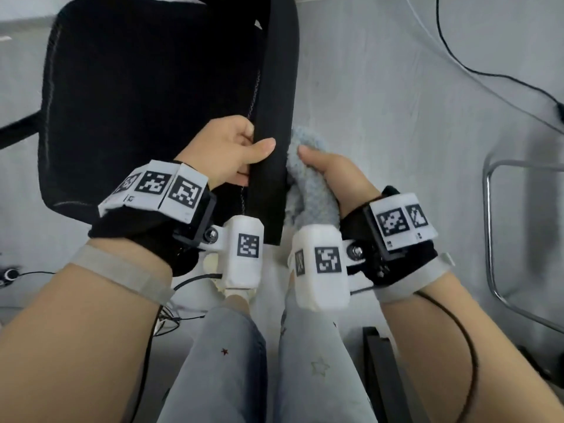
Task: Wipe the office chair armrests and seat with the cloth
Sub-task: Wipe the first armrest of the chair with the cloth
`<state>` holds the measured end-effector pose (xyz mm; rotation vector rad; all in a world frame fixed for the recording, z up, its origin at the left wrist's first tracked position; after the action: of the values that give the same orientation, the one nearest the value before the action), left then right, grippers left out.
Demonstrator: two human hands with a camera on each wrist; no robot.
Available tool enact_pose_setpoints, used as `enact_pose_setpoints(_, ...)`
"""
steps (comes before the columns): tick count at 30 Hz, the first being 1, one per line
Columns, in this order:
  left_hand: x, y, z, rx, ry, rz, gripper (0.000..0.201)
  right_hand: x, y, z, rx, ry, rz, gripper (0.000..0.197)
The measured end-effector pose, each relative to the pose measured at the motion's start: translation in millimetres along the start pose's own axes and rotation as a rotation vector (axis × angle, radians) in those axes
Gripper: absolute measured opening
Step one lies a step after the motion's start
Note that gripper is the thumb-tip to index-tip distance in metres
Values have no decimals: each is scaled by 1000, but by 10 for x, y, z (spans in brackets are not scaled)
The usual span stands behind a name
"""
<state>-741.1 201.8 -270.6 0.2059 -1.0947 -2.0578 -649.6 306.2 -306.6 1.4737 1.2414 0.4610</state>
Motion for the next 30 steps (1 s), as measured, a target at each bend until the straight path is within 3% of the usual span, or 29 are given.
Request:
enact_pose_setpoints(5,-12,64,-86,17,7,-45,25,16,-152,-492,120,-10,95,48)
enact_pose_setpoints(12,-34,89,-161,37,20,-86,15,-61,73,-12,27,18,-55,27)
enact_pose_setpoints(15,-50,113,-180,46,49,-101,15,-57,-80,-323,51,31,-1,26)
enact_pose_setpoints(21,-43,86,-160,58,94,-99,18,38,-403,-1164,275,-39,191,34)
enact_pose_setpoints(25,-38,78,-147,45,127,-79,25,36,-458,-919,248,-65,152,40)
enact_pose_setpoints(30,-52,109,-193,77,109,-104,20,-39,-352,-297,61,-246,-49,44)
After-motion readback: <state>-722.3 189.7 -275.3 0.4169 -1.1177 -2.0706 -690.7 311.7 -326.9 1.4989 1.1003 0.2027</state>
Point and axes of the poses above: each hand's wrist, its own y-axis away from the middle knuckle, its own x-axis out of the back of the hand, z = x × y, the point moved 9 cm from there along -y, towards the middle knuckle, and after that the axes turned 3 degrees about -z, right-handed, at the moved point
